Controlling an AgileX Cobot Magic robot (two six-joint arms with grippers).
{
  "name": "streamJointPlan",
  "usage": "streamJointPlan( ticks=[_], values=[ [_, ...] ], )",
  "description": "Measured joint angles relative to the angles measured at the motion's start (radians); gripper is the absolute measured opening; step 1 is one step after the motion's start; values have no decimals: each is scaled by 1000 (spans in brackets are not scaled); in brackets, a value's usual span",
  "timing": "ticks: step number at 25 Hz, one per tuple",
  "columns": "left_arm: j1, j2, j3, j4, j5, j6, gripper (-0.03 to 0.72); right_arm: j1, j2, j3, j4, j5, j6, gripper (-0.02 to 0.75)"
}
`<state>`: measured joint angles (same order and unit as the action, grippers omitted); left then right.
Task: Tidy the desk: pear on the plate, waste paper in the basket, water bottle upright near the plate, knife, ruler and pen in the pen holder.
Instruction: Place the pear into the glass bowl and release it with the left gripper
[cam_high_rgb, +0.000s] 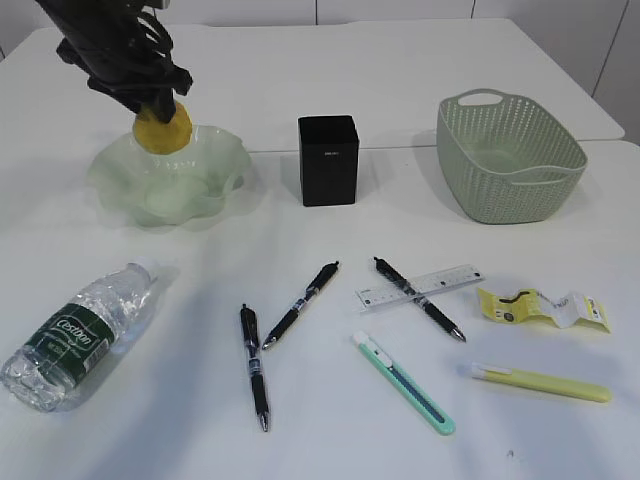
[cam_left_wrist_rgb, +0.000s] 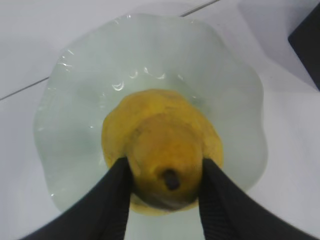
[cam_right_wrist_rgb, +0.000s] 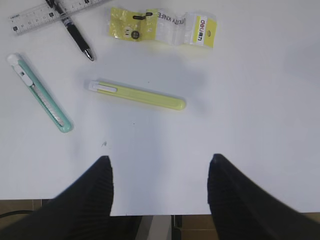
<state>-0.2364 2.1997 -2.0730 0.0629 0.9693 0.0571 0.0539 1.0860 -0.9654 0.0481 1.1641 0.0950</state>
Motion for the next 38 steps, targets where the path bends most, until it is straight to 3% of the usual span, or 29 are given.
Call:
streamJointPlan(
  ticks=[20, 38],
  values=[
    [54, 156, 0, -39, -89, 0, 289, 0, 0, 0, 0, 31, 2, 473],
    [57, 180, 0, -39, -102, 0, 289, 0, 0, 0, 0, 46, 2, 473]
  ],
)
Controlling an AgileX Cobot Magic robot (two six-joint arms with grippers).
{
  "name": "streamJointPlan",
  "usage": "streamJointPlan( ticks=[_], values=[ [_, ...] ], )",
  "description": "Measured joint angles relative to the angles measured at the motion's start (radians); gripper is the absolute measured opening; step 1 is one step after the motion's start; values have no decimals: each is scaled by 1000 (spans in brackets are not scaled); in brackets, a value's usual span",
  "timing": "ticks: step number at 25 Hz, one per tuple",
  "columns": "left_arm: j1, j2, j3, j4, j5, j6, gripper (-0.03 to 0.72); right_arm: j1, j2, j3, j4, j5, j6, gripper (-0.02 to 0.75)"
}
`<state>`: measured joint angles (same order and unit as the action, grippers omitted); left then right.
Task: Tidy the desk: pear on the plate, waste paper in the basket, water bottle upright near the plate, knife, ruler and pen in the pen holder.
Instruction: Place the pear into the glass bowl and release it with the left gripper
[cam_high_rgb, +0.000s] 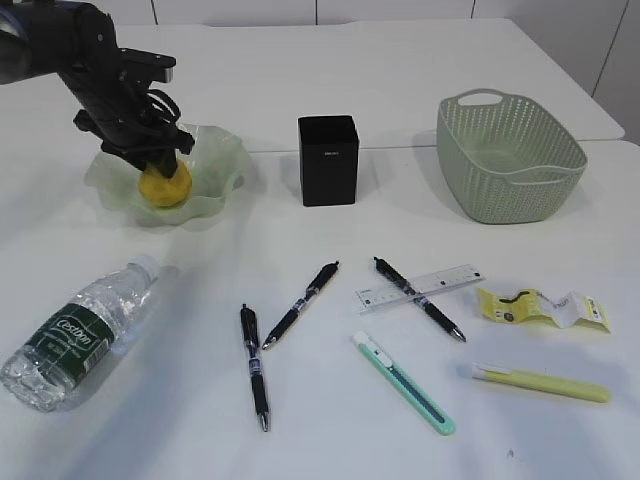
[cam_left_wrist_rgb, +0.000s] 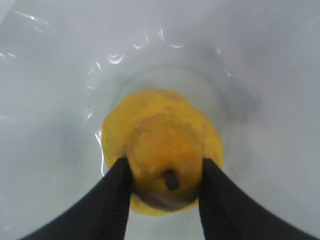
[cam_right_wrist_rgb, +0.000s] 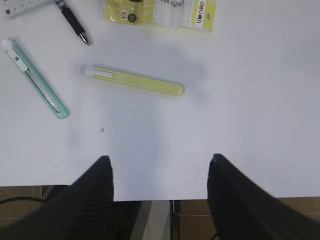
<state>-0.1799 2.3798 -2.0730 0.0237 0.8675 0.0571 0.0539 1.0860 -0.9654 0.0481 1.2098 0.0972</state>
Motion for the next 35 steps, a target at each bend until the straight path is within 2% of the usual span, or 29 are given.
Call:
streamJointPlan(
  ticks=[35],
  values=[
    [0, 4, -2, 0, 14, 0, 290, 0, 0, 0, 0, 4, 0, 472]
  ],
)
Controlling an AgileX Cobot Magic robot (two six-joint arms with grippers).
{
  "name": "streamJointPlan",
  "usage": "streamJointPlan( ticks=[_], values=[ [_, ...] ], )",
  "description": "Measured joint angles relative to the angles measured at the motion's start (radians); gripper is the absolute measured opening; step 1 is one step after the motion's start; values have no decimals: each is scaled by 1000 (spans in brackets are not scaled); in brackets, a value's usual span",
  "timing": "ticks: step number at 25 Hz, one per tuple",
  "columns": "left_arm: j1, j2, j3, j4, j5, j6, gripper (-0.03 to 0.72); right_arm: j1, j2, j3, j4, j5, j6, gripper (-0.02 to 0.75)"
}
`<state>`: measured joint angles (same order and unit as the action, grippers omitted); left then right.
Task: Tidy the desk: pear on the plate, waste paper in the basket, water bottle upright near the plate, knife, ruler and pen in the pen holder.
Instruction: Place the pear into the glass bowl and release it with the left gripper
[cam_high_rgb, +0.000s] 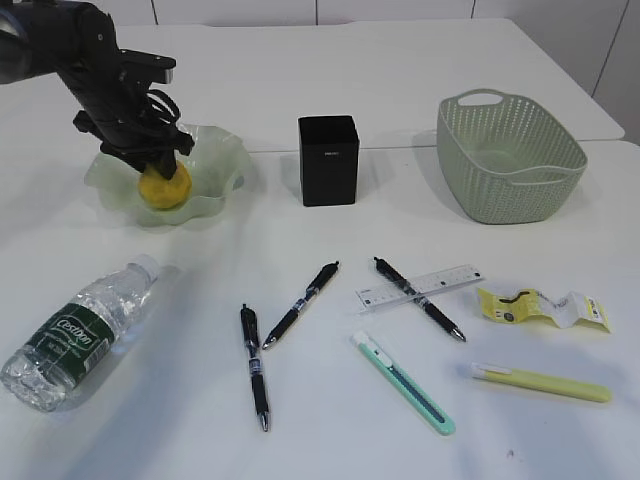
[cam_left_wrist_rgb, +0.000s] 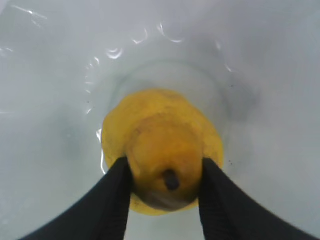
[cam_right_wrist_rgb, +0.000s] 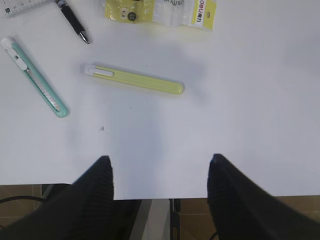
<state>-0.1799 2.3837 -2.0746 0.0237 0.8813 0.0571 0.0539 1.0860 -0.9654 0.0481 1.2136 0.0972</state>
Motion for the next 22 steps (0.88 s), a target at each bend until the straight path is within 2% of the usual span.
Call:
streamJointPlan(
  ticks=[12, 14, 19, 22],
  values=[
    [0, 0, -1, 5, 2, 0, 301, 0, 0, 0, 0, 0, 0, 473],
    [0, 0, -1, 5, 2, 0, 335, 0, 0, 0, 0, 0, 0, 473],
    [0, 10, -1, 5, 6, 0, 477, 0, 0, 0, 0, 2, 0, 472],
    [0, 10, -1, 5, 6, 0, 501, 0, 0, 0, 0, 2, 0, 473]
  ],
)
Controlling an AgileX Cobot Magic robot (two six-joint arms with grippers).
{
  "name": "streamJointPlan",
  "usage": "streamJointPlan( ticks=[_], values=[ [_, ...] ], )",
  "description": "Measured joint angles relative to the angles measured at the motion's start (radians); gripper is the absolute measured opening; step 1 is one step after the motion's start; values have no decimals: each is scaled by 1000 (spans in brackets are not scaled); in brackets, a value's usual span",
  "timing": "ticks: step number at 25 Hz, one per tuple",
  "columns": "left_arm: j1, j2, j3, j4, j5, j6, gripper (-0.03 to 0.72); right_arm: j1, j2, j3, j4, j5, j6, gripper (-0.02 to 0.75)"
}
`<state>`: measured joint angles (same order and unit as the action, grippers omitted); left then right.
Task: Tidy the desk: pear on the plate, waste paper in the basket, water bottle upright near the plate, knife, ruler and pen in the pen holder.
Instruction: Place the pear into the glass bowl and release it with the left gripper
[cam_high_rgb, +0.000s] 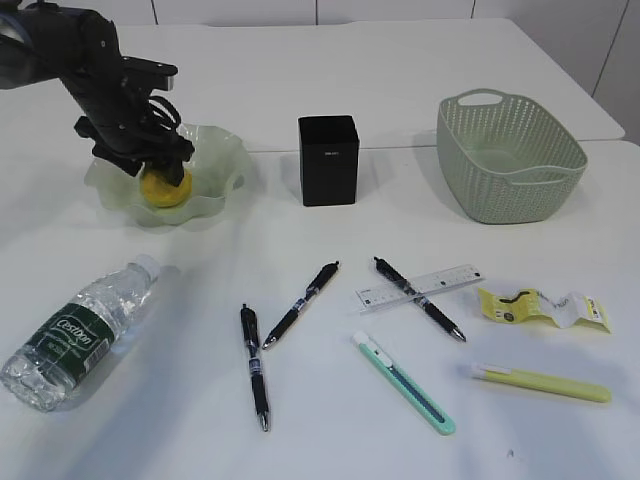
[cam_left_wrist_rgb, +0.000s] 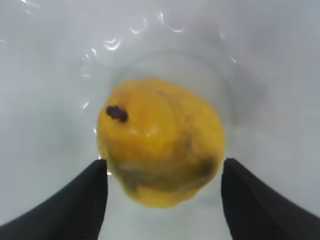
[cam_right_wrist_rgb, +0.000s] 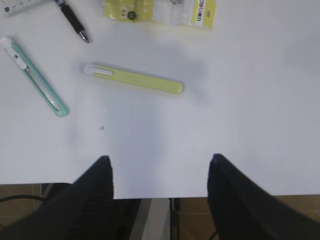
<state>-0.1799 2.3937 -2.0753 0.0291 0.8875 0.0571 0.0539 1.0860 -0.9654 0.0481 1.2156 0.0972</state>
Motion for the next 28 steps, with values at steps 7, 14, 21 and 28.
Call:
streamJointPlan(
  ticks=[7, 14, 21, 28],
  values=[
    [0, 0, 0, -13, 0, 0, 509, 0, 0, 0, 0, 0, 0, 473],
    [0, -32, 0, -10, -2, 0, 511, 0, 0, 0, 0, 0, 0, 473],
    [0, -88, 0, 1, 26, 0, 514, 0, 0, 0, 0, -2, 0, 473],
    [0, -149, 0, 1, 109, 0, 515, 0, 0, 0, 0, -2, 0, 473]
  ],
)
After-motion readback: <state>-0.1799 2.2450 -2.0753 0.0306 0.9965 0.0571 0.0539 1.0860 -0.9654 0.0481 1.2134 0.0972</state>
